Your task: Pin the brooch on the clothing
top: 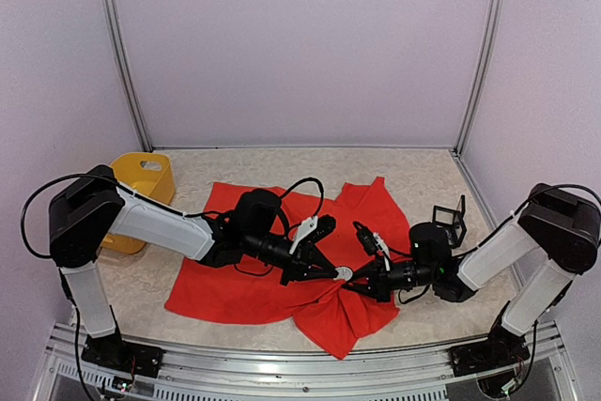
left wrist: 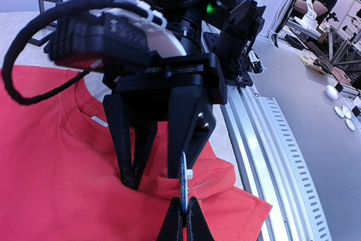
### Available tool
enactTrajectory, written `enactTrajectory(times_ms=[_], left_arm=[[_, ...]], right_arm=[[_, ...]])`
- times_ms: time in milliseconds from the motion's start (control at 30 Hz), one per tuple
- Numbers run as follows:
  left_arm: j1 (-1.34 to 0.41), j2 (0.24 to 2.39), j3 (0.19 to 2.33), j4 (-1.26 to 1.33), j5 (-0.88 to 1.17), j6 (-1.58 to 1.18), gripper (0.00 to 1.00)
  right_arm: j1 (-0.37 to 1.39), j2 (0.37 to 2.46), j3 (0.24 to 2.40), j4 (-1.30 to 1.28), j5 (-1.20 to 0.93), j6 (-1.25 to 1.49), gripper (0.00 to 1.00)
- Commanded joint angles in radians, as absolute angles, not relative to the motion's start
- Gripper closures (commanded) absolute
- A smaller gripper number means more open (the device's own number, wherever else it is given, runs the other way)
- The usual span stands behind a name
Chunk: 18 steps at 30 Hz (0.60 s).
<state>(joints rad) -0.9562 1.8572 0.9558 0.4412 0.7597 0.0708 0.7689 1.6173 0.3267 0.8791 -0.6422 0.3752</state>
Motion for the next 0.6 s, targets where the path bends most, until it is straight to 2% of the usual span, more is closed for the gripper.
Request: enactTrajectory(times_ms=[0, 33, 67, 200, 367, 500, 567], left_arm=[[-0.956, 1.812, 0.925, 0.492, 0.773, 0.067, 1.00], [-0.956, 1.810, 0.924, 0.491, 0.769, 0.070, 1.00], [-0.956, 1.810, 0.924, 0.489, 0.766, 0.071, 1.00], [-0.955, 1.812, 0.930, 0.484, 0.767, 0.074, 1.00], [-0.956, 1.813, 0.933, 0.479, 0.769, 0.076, 1.00], [-0.955, 1.815, 0.935, 0.475, 0.769, 0.079, 1.00], [-0.956, 1.815, 0.935, 0.474, 0.768, 0.079, 1.00]], right_arm=[[0.759, 1.500, 0.244, 0.927, -0.660, 0.324, 0.44], [0.762, 1.467, 0.223, 0.956, -0.649, 0.309, 0.34], [0.770, 1.439, 0.207, 0.979, -0.632, 0.290, 0.29], [0.820, 1.444, 0.213, 1.039, -0.563, 0.197, 0.28], [0.830, 1.537, 0.264, 1.096, -0.557, 0.173, 0.35], [0.834, 1.571, 0.287, 1.123, -0.560, 0.173, 0.48], [0.835, 1.584, 0.295, 1.131, -0.562, 0.177, 0.48]])
